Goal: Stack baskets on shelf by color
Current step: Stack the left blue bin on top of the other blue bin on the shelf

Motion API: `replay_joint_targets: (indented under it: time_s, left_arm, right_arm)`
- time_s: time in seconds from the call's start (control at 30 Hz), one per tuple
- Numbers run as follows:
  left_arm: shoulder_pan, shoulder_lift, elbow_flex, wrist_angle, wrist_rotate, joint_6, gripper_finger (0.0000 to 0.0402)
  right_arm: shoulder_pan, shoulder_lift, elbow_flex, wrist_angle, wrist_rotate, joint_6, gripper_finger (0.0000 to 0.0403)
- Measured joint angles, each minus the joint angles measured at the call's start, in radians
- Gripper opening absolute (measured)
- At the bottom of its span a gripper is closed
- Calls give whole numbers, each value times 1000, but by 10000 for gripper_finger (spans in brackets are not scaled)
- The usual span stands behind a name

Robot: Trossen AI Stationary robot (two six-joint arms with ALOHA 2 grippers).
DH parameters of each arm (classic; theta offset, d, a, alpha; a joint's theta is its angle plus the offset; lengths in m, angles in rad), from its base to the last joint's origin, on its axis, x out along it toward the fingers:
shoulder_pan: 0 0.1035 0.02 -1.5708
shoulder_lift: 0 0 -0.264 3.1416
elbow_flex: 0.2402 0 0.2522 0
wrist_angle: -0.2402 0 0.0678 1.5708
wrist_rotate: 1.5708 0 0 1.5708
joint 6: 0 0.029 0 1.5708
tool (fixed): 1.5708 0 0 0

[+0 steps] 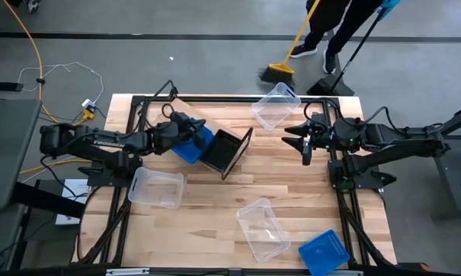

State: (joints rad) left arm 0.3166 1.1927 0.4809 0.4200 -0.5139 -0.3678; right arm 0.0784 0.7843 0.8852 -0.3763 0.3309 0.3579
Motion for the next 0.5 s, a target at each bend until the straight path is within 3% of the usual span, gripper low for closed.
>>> replay_joint_targets:
  time_s: [0.5]
  left_arm:
    - [4,93,0,6,32,-15,0]
  right_arm:
    - [0,0,0,0,0,0,174]
